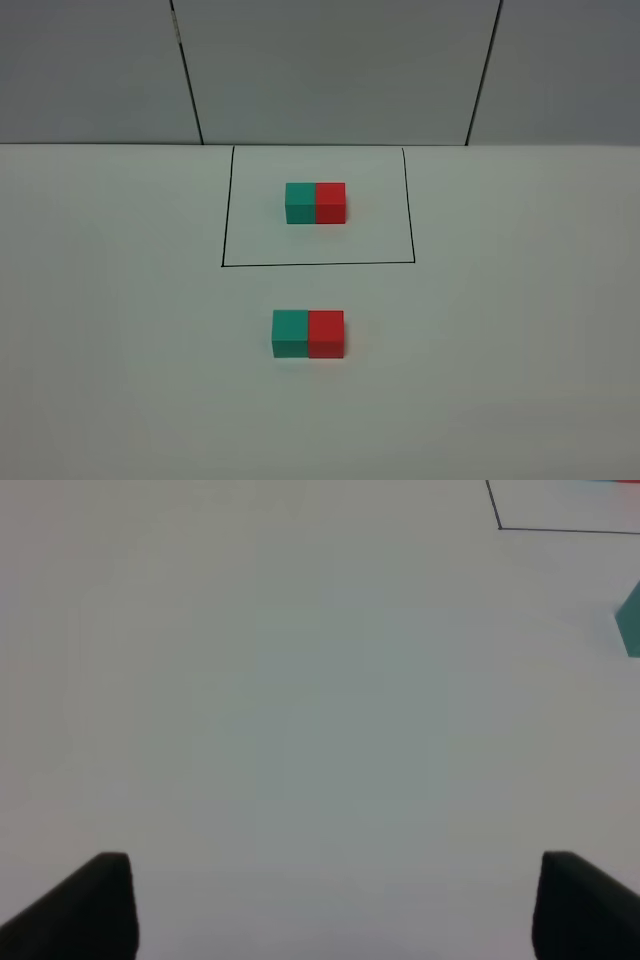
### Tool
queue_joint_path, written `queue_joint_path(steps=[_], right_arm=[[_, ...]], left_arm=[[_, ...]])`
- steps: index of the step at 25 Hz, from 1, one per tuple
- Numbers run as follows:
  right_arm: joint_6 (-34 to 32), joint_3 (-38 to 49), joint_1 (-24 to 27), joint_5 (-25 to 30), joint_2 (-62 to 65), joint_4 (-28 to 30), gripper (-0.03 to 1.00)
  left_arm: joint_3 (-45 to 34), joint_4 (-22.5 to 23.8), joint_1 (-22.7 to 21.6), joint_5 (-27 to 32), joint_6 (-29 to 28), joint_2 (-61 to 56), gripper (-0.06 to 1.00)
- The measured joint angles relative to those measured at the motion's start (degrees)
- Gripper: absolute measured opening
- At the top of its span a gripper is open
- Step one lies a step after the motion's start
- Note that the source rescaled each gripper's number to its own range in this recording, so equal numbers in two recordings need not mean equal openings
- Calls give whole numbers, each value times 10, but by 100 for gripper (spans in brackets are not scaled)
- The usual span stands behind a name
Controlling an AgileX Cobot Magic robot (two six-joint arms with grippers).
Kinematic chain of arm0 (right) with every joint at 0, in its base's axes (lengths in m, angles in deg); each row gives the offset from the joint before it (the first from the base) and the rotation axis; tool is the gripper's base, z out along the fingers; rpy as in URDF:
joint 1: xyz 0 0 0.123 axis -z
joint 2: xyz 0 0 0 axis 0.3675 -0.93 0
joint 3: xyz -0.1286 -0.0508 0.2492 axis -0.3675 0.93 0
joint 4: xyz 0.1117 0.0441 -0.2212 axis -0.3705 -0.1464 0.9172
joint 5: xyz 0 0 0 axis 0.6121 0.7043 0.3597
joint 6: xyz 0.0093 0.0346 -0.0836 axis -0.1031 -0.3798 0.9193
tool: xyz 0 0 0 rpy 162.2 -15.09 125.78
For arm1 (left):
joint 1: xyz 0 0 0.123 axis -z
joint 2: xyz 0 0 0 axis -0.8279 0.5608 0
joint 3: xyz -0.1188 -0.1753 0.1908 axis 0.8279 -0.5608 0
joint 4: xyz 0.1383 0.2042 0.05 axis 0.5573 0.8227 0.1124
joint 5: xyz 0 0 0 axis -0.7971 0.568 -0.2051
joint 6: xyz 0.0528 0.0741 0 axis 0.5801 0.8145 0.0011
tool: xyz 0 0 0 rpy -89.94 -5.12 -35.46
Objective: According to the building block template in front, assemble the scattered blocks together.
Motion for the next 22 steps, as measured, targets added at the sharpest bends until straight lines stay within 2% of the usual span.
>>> queue_joint_path(steps=[6, 15, 22], right_arm=[[0, 1, -3, 30, 57, 1, 82], [14, 1, -4, 58, 126, -5, 59], [14, 1, -4, 62, 126, -5, 54]], left_arm=[[0, 0, 0, 0, 0, 0, 88], [0, 0, 0, 0, 0, 0, 88], [0, 0, 0, 0, 0, 0, 88]])
